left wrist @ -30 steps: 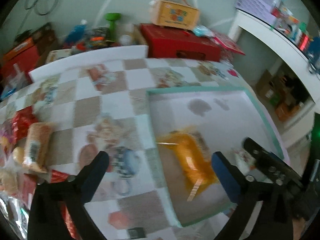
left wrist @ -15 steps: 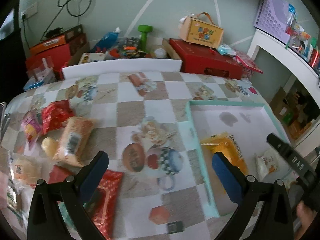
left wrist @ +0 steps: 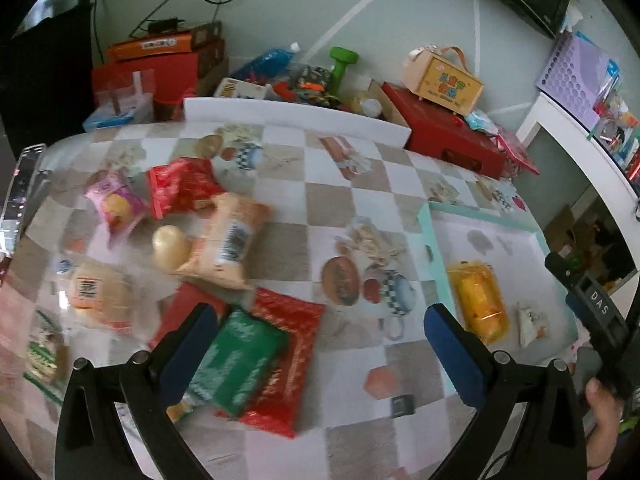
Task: Organize snacks
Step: 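Move both tools back over the snack pile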
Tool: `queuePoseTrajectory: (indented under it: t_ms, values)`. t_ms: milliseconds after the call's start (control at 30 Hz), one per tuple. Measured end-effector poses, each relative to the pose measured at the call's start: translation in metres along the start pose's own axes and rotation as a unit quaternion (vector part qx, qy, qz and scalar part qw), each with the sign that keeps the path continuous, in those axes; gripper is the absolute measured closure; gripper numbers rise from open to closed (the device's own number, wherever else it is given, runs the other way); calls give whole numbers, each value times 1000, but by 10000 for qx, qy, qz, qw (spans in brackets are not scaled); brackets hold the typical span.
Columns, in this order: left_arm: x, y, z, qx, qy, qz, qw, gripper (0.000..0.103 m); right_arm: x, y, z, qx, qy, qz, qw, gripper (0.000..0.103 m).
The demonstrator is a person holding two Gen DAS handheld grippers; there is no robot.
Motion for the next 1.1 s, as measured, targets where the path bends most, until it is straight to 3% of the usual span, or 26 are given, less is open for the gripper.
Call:
queuePoseTrajectory:
  t_ms: [233,300,533,833,933,1100]
  values:
    - [15,6,-47,234,-674,150,9973,0,10,6,-45,573,-268,331,9975,0]
    - [17,8,-60,341,-782,170,9962,0,11,11,-61,673,-481,255,9962,0]
    - [31,12,-100,722,-820,234,9937,0,12,38,-114,1275,-743,102,9890,0]
    - [53,12,-156,1160,-745,200,9902,0,9,76,-176,1625,-1219,-464,9781,0]
    - [55,15,-178,1291,-873,91,9877,0,9,94,-202,1903,-1335,-611,9707,0]
    - [60,22,-207,1612,-743,55,9841,0,4,120,-231,2391,-1332,-815,9584,0]
Point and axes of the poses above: each gripper's, at about its wrist camera, not at the fingertips, and x roughly against the way its jaws point, z to its right, y to its underside, the point moved 6 cm from there along -x, roughly the way its jaws point, and after that the axes turned 8 degrees about -z, right-handed, at the moved point
